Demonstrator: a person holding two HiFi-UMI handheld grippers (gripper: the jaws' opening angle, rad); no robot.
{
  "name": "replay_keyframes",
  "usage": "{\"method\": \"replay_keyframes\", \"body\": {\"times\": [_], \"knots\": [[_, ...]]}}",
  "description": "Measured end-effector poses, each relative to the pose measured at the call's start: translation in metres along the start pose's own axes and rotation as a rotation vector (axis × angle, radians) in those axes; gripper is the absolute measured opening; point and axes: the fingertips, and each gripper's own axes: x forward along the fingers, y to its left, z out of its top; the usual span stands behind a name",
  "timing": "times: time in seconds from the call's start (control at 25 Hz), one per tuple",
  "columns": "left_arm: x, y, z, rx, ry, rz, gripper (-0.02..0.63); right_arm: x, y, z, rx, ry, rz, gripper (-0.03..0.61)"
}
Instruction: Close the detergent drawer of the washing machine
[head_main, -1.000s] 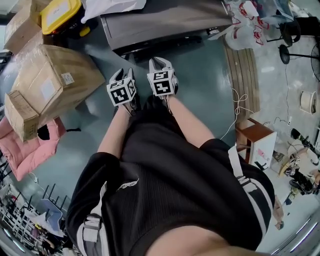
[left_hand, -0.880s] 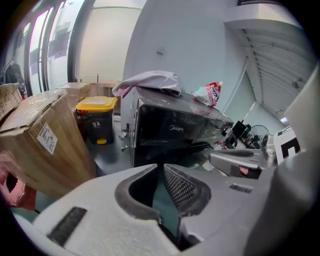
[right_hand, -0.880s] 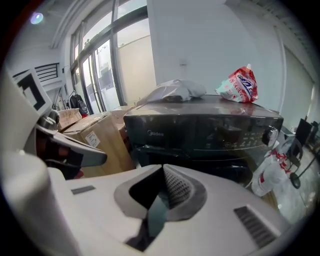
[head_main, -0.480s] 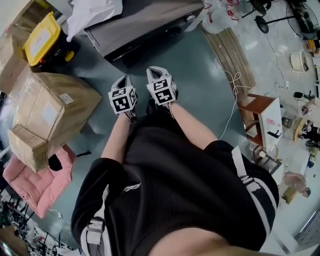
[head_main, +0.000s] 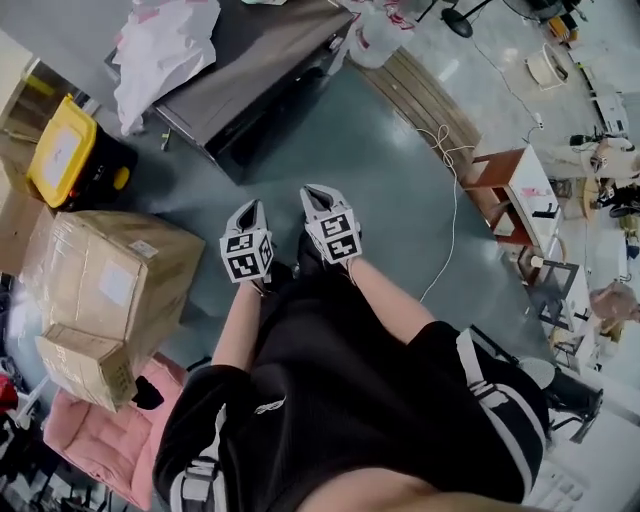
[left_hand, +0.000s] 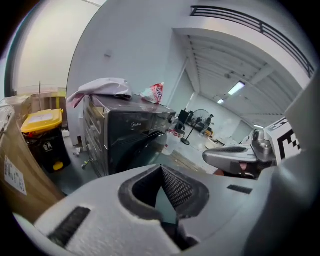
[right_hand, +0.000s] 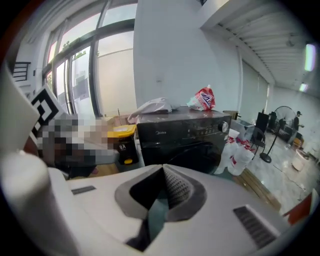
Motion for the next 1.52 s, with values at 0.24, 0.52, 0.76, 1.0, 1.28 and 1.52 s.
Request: {"method": "replay_keyframes", "body": {"times": [0.24, 0.52, 0.76, 1.0, 1.28, 1.52], "knots": [[-0.033, -0.026, 0.024, 0.064, -0.089, -0.066, 0.006, -0.043, -0.022, 0.026, -0.029, -0.089, -0.024, 0.005], [-0.043, -0.068, 0.143, 0.255, -0.290, -0.119, 0.006, -0.087, -0.066, 0.112, -0.023, -0.284, -0.089, 0.005], [-0.071, -0.124, 0.251, 0.364, -0.490, -0.129, 0.006, -0.134, -0.090, 0.220, -0.012, -0.514, -0.112, 0.005], [-0.126, -0.144, 0.301, 0.450, -0.627, -0.093, 0.006, -0.188, -0.091, 0.282, -0.105, -0.656, -0.136, 0.005], [-0.142, -0.124, 0.301, 0.414, -0.641, -0.042, 0.006, -0.185, -0.078, 0.285, -0.140, -0.691, -0.116, 0.005], [-0.146, -0.133, 0.298, 0.492, -0.649, 0.000, 0.006, -0.182, -0.066, 0.287, -0.159, -0.701, -0.088, 0.005]]}}
